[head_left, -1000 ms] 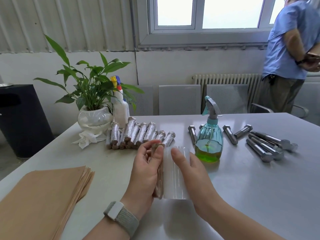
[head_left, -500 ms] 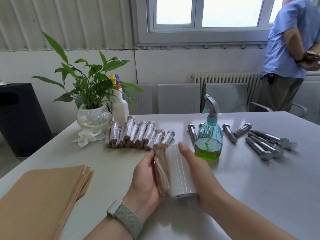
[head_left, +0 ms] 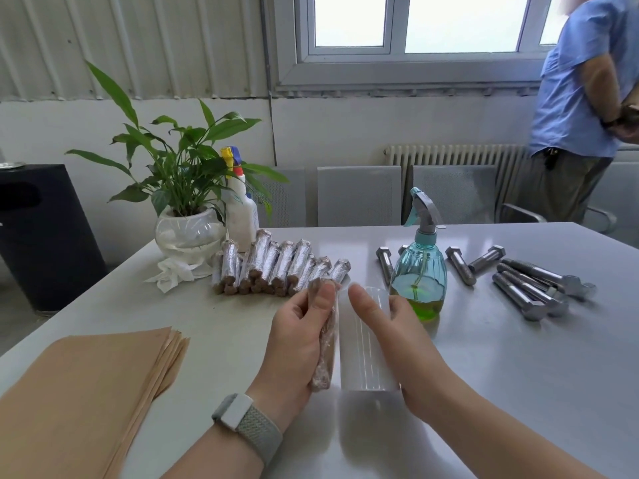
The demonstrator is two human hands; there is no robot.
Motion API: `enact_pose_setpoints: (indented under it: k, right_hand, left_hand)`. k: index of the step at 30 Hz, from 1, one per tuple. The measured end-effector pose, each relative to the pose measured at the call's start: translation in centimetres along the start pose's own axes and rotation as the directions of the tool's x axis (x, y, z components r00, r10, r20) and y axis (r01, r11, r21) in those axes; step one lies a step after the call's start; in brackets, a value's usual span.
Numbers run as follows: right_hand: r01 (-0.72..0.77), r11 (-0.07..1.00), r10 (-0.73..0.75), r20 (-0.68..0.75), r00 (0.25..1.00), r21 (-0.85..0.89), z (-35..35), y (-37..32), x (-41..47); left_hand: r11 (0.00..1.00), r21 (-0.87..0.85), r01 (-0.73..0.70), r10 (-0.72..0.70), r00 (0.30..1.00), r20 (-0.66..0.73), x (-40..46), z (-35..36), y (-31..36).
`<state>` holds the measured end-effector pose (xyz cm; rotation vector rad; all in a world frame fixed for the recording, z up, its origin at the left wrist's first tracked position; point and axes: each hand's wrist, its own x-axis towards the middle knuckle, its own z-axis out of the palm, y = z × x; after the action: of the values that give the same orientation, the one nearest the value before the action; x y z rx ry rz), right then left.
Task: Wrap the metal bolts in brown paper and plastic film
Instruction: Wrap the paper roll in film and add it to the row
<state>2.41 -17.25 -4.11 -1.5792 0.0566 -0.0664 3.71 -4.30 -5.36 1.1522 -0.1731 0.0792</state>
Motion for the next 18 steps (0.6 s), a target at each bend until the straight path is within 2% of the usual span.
enact_pose_setpoints:
  k: [3,8,11,13,15,18]
  right_hand:
    - [0.035,0.999,-0.034,-0.029,0.999,0.019,0.1,0.3,-0.1]
    - [0.115,0.993,-0.115,-0.091,0.989,-0.014,0.8,0.9,-0.2]
    - [0.139,0.990,-0.139,-0.130,0.982,-0.012,1.2,1.2,-0.2]
    - [0.136,0.987,-0.149,-0.161,0.976,-0.089,1.3,1.2,-0.2]
    - [0.117,0.985,-0.136,-0.155,0.978,-0.124,1.3,1.2,0.0]
    - [0.049,0.999,-0.049,-0.053,0.997,0.002,1.1,0.9,0.1]
  left_hand:
    - [0.999,0.022,-0.040,0.040,0.999,-0.018,0.0,-0.1,-0.2]
    - [0.998,-0.050,-0.027,0.024,0.998,-0.060,-0.2,0.6,-0.7]
    - [0.987,-0.151,0.048,-0.050,0.999,-0.012,-0.4,0.9,-0.5]
    - [0.965,-0.222,0.136,-0.131,0.991,0.036,-0.5,0.9,-0.4]
    - [0.954,-0.235,0.185,-0.180,0.983,0.041,-0.5,0.8,-0.4]
    - [0.961,-0.189,0.204,-0.208,0.978,-0.002,-0.2,0.7,-0.8]
